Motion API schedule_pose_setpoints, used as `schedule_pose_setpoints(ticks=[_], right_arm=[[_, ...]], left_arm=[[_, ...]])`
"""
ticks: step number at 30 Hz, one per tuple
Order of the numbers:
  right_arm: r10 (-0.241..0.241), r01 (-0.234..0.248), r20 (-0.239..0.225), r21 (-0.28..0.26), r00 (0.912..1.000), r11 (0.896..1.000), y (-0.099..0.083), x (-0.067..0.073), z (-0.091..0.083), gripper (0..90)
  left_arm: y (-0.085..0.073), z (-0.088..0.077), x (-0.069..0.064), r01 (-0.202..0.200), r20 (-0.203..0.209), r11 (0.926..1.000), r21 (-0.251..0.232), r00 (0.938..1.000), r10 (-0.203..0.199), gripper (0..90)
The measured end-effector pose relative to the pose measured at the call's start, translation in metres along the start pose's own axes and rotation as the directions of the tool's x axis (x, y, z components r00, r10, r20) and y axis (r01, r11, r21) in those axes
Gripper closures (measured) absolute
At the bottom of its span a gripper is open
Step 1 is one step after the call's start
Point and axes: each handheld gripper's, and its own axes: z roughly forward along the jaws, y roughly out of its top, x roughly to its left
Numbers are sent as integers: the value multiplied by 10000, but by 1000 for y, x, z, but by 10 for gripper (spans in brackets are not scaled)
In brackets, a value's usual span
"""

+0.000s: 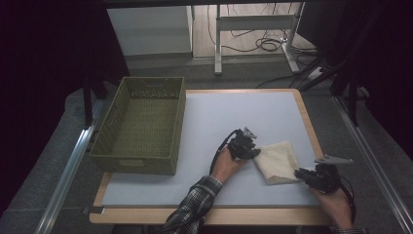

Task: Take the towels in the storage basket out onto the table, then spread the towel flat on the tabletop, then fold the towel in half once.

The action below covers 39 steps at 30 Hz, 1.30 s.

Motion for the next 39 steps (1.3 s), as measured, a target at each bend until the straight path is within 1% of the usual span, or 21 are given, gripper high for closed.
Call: schedule_pose_setpoints(ticks=[1, 2, 5, 6, 7, 8, 10, 11, 12, 14, 15, 17, 19, 20, 25, 26, 27, 28, 29, 31, 39], right_arm=[[50, -50, -87, 13, 9999, 10000, 0, 0, 0, 808], [65, -64, -108, 13, 9999, 10000, 0, -1, 0, 815], [204, -204, -202, 16, 9996, 9998, 0, -1, -1, 828], [223, -224, -235, -9, 9995, 9997, 1, -2, -1, 830], [268, -270, -304, -46, 9992, 9996, 1, -2, -1, 832], [343, -349, -450, -135, 9984, 9993, 1, -2, -2, 833], [368, -387, -563, -334, 9977, 9987, 2, -1, -4, 834], [370, -395, -608, -414, 9975, 9984, 3, -1, -4, 834], [393, -431, -721, -530, 9966, 9977, 4, 1, -5, 834], [380, -437, -885, -640, 9953, 9970, 8, 3, -7, 833], [358, -423, -918, -703, 9951, 9966, 10, 4, -8, 833], [298, -380, -1023, -791, 9943, 9961, 14, 6, -9, 833], [236, -332, -1105, -852, 9936, 9958, 19, 9, -9, 832], [221, -324, -1148, -892, 9931, 9955, 21, 11, -8, 832], [180, -340, -1432, -1097, 9895, 9934, 31, 16, -8, 831], [133, -303, -1461, -1146, 9892, 9929, 33, 18, -7, 831], [98, -274, -1500, -1161, 9886, 9929, 35, 20, -6, 831], [61, -244, -1530, -1181, 9882, 9927, 37, 22, -5, 831], [11, -193, -1529, -1176, 9882, 9929, 39, 23, -4, 831], [-109, -80, -1583, -1185, 9873, 9929, 43, 28, -2, 830], [-476, 251, -1735, -1297, 9837, 9912, 63, 47, 8, 829]], left_arm=[[0, 0, 0, 42, 175, 10000, 6, 9998, -42, 748], [0, 1, -1, 6, 291, 10000, -41, 9996, -5, 815], [-1, 0, -2, -140, 198, 9997, -184, 9997, 144, 847], [0, -1, -2, -272, 87, 9994, -214, 9996, 274, 850], [1, -3, -2, -344, -23, 9985, -421, 9994, 344, 852], [2, -5, -1, -305, -8, 9983, -500, 9995, 305, 853], [5, -9, -1, -369, -128, 9975, -607, 9993, 362, 852], [7, -12, -1, -505, -239, 9967, -631, 9985, 491, 852], [8, -14, -1, -498, -279, 9964, -690, 9985, 480, 851], [11, -20, -1, -617, -432, 9951, -768, 9974, 585, 849], [12, -22, -1, -565, -443, 9948, -845, 9976, 529, 848], [14, -28, 1, -676, -581, 9944, -811, 9963, 630, 847], [16, -33, 2, -682, -666, 9944, -805, 9958, 629, 846], [16, -35, 2, -621, -720, 9943, -868, 9958, 560, 845], [19, -49, 8, -762, -979, 9946, -708, 9928, 691, 843], [19, -51, 9, -693, -1014, 9948, -742, 9929, 616, 843], [19, -54, 11, -704, -1072, 9949, -719, 9923, 625, 843], [20, -57, 12, -750, -1130, 9950, -659, 9913, 673, 842], [20, -61, 13, -716, -1205, 9951, -687, 9907, 630, 842], [20, -68, 16, -807, -1361, 9949, -598, 9881, 720, 842], [20, -93, 26, -769, -1855, 9957, -526, 9804, 659, 841]])
